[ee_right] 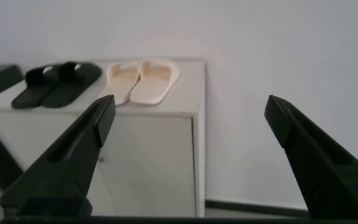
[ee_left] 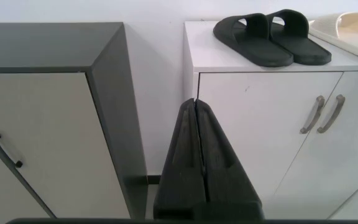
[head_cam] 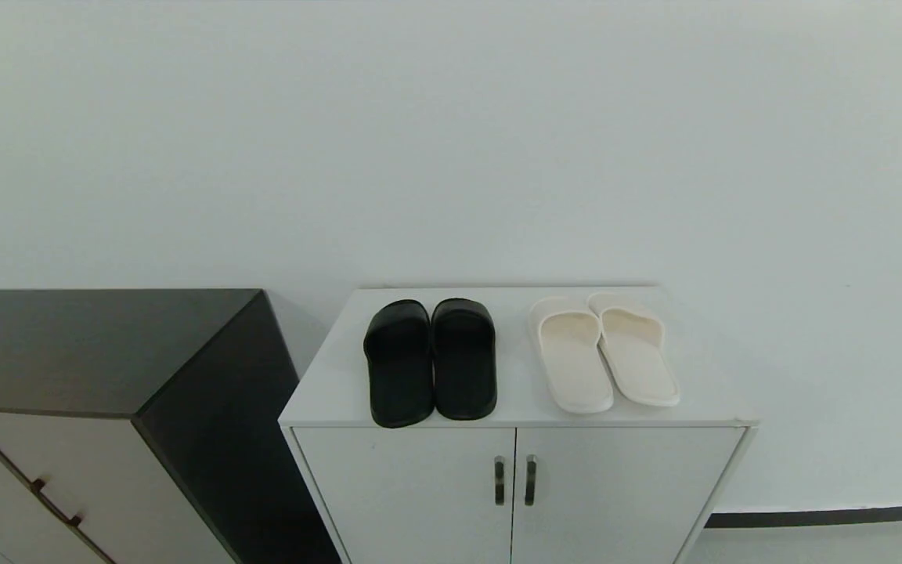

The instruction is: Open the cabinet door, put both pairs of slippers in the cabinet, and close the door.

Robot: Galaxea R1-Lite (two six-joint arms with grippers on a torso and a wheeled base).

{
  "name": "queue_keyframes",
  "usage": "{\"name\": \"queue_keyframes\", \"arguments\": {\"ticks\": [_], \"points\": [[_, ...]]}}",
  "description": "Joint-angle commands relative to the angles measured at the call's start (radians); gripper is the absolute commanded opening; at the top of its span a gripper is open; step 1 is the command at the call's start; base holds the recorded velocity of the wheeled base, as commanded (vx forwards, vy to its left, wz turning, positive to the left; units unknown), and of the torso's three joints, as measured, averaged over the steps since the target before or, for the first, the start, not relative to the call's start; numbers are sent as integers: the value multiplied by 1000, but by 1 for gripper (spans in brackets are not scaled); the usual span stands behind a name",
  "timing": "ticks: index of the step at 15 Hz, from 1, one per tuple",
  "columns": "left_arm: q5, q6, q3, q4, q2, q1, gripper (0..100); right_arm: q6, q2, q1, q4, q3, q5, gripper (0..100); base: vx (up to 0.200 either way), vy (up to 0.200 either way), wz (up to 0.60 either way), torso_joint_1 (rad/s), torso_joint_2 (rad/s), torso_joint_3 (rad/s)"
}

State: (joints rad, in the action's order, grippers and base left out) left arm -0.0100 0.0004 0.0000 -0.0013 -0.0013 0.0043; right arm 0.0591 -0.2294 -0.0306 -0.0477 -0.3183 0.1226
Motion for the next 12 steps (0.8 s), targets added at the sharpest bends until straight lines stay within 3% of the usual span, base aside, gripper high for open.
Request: {"name": "queue_keyframes", "arguments": {"ticks": [1,4,5,6,8,9,12], "points": [[-7,3,0,0,1,0,0,11,-350,-17,52,-81,49,100,0,0,0,0,0,0],[-16,6,0,0,1,0,0,53,-602,-106,121,-183,14,100,0,0,0,0,0,0],[-18,6,0,1,1,0,0,82,-662,-178,124,-223,-41,100,0,0,0,0,0,0],[-18,6,0,1,1,0,0,156,-762,-367,129,-280,-210,100,0,0,0,0,0,0],[-18,6,0,0,1,0,0,219,-874,-577,181,-311,-411,100,0,0,0,0,0,0],[-18,6,0,0,1,0,0,235,-935,-617,241,-323,-468,100,0,0,0,0,0,0],[-18,6,0,1,1,0,0,237,-1073,-620,328,-375,-498,100,0,0,0,0,0,0]]}}
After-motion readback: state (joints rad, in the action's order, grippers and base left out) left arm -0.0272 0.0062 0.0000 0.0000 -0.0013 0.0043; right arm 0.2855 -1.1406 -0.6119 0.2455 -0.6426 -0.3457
